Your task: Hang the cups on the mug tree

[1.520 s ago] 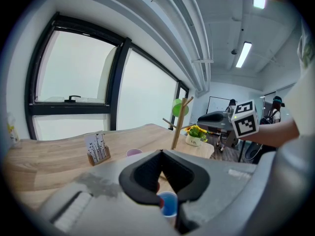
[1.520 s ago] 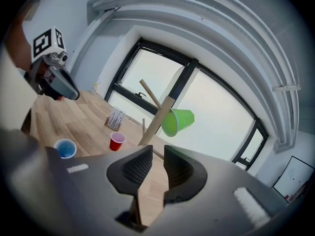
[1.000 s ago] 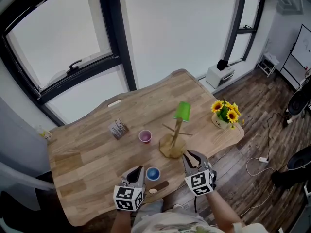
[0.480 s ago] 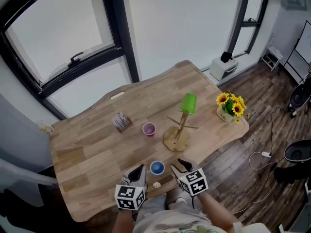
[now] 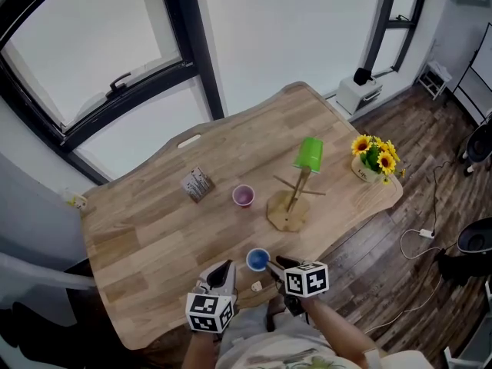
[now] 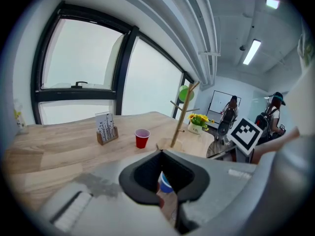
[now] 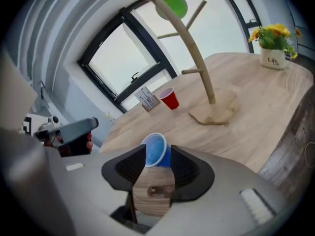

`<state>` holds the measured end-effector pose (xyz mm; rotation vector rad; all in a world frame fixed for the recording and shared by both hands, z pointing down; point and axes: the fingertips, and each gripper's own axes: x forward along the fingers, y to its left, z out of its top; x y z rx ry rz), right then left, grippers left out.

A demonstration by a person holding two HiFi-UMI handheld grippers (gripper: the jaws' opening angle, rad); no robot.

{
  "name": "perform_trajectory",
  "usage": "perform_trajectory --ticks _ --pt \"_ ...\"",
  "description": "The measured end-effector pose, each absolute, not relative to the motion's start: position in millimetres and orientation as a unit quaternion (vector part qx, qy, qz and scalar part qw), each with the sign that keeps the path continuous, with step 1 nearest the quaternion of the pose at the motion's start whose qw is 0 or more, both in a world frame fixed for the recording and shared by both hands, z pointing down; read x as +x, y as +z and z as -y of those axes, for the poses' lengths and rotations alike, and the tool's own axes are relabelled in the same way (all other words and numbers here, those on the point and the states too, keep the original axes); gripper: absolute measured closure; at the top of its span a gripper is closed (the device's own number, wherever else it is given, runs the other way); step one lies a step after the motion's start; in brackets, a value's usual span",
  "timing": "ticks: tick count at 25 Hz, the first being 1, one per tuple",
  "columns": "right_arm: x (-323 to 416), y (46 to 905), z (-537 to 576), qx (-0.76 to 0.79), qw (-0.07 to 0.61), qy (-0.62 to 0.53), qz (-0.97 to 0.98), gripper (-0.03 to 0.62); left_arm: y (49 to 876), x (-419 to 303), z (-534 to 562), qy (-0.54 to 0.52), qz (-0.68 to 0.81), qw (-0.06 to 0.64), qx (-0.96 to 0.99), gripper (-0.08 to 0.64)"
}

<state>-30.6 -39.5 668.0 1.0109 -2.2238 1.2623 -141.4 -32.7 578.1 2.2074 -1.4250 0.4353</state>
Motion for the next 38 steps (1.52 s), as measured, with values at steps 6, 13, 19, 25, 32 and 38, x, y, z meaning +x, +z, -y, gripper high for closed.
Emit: perform_trajectory --ticks 6,13,19,25,32,38 --pt "-39 687 38 0.363 0.181 0.516 0.754 0.434 585 -146 37 0.162 0.515 0.243 0.806 0.558" --pt "-43 695 38 0.359 0.171 0.547 0.736 0.520 593 -140 43 0.166 0.501 0.249 0.812 0.558" --pt "-42 696 38 0.364 0.177 0.548 0.732 0.572 595 -139 49 0.164 0.498 0.250 0.814 0.560" --pt "-43 693 37 0.360 0.176 0.548 0.735 0.572 593 -137 50 0.163 0.495 0.248 0.816 0.560" --pt "-42 680 44 0.362 0.176 0.522 0.752 0.574 591 -141 48 0.163 0.499 0.245 0.815 0.558" --pt "-40 654 55 0.373 0.165 0.484 0.774 0.574 584 -141 51 0.156 0.501 0.239 0.817 0.560"
